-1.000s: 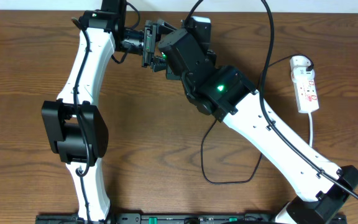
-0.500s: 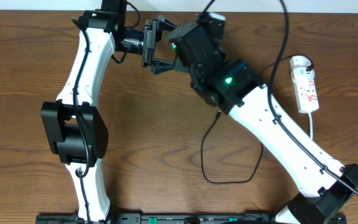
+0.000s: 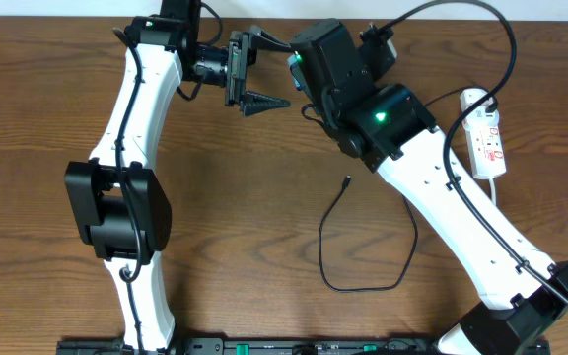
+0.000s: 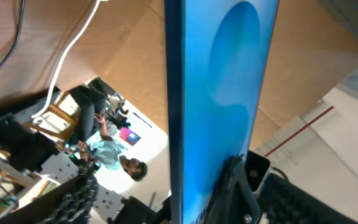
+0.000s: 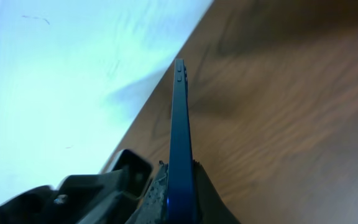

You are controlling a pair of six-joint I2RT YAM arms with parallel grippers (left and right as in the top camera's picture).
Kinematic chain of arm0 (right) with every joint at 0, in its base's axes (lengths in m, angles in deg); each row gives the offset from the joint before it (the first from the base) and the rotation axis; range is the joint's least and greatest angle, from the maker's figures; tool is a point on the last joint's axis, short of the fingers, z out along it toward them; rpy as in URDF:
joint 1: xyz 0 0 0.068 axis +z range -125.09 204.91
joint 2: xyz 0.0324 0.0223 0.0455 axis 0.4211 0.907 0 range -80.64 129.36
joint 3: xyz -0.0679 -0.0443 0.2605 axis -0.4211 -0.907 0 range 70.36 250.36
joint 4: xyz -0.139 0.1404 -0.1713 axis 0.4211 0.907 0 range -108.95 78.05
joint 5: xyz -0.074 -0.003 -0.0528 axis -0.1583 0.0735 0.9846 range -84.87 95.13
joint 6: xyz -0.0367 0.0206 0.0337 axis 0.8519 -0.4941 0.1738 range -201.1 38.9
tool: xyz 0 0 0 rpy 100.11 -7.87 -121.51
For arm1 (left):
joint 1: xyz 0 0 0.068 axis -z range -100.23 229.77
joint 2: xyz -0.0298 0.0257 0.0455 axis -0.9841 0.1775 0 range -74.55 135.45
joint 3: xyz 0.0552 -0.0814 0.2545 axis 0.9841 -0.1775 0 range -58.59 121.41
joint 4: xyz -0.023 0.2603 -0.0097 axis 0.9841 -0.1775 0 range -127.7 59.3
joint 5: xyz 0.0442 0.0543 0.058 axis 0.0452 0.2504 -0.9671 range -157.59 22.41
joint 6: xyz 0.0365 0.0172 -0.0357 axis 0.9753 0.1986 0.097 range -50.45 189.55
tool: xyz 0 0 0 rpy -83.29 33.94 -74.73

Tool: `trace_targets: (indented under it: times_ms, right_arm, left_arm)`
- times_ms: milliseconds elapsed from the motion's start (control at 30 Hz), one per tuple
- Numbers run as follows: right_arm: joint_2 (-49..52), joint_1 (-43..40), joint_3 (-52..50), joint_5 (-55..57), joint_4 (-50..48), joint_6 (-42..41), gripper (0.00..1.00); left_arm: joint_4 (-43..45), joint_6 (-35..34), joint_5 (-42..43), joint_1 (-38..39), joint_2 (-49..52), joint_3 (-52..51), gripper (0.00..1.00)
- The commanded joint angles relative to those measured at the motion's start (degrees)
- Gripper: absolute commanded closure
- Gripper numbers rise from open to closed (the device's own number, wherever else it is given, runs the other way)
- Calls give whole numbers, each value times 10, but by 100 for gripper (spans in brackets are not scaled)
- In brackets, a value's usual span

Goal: Plug charger to phone and switch on socket

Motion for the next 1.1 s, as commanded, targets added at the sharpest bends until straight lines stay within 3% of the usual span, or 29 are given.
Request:
trace_targets:
  times_ms: [0,200,300,800,933,1067]
  right_arm:
    - [-25,0,12,-63,-4,-112,99]
    - [-25,0,12,-68,13,-209,99]
    - [-25,0,12,-50,13,-232,99]
    - [-26,0,12,-2,9,-260,99]
    - [-26,2,12,-2,9,-260,99]
    - [-26,12,12,-3,8,-269,99]
  left_arm:
    - [0,-9,22,-2,-21,4,19]
    - [0,-17,28,-2,-21,4,22]
    - [0,-17,27,-2,-21,4,29]
    - [0,-23,0,-2,-21,4,33]
    - [0,-48,-3,-2,-21,4,40]
    - [0,-56,-3,-2,-21,4,41]
